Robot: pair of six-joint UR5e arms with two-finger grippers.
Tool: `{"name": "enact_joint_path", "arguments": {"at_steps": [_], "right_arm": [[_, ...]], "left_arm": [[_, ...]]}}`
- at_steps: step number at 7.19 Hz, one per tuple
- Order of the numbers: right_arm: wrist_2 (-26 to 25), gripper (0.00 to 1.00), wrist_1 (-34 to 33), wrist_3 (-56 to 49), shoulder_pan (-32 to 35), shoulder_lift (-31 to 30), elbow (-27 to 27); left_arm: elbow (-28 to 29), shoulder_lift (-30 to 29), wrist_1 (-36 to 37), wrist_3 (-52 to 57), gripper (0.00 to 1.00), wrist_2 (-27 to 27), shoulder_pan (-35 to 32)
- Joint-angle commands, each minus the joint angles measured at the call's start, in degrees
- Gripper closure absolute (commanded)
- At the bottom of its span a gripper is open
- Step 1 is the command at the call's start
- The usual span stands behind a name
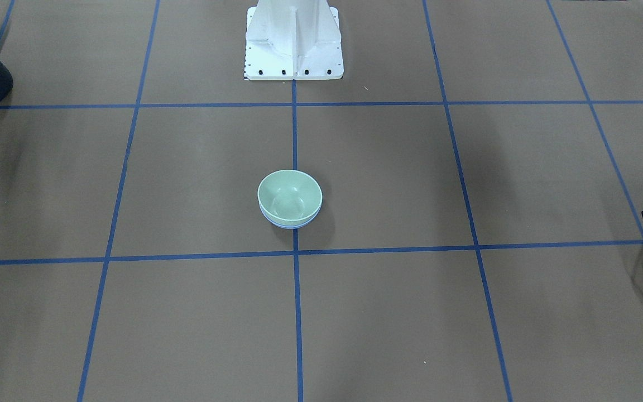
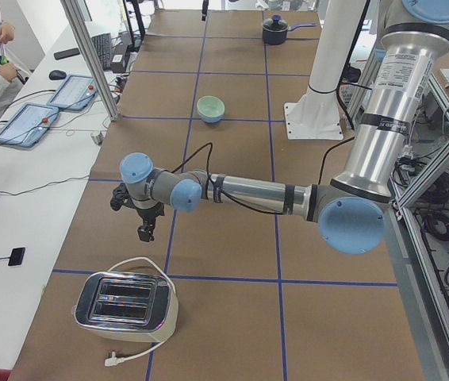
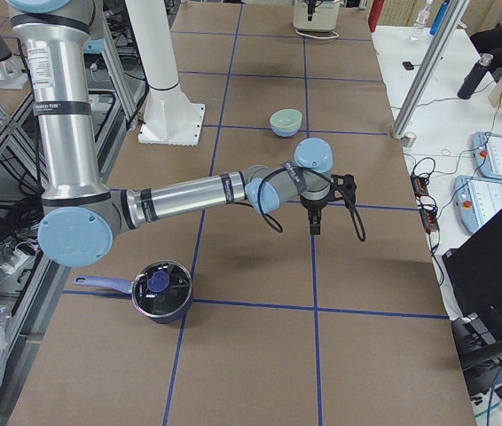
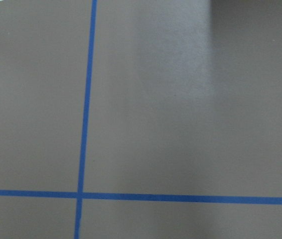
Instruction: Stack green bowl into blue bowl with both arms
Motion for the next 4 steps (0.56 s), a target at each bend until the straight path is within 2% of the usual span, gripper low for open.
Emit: {"name": "enact_joint_path", "arguments": {"at_steps": [1, 3, 4], "right_arm": [[-0.61, 0.0, -1.61, -9.24, 2.81, -6.17, 0.66], [-0.52, 0.0, -1.7, -13.86, 5.1, -9.6, 0.66], [-0.52, 0.0, -1.7, -13.86, 5.28, -9.79, 0.57]], "left_arm": [[-1.01, 2.9, 0.32, 1.46, 0.01, 0.05, -0.36], [-1.11, 3.09, 1.63, 2.35, 0.01, -0.73, -1.32], [-2.06, 3.17, 4.34, 3.92, 0.01, -3.87, -3.77]]}}
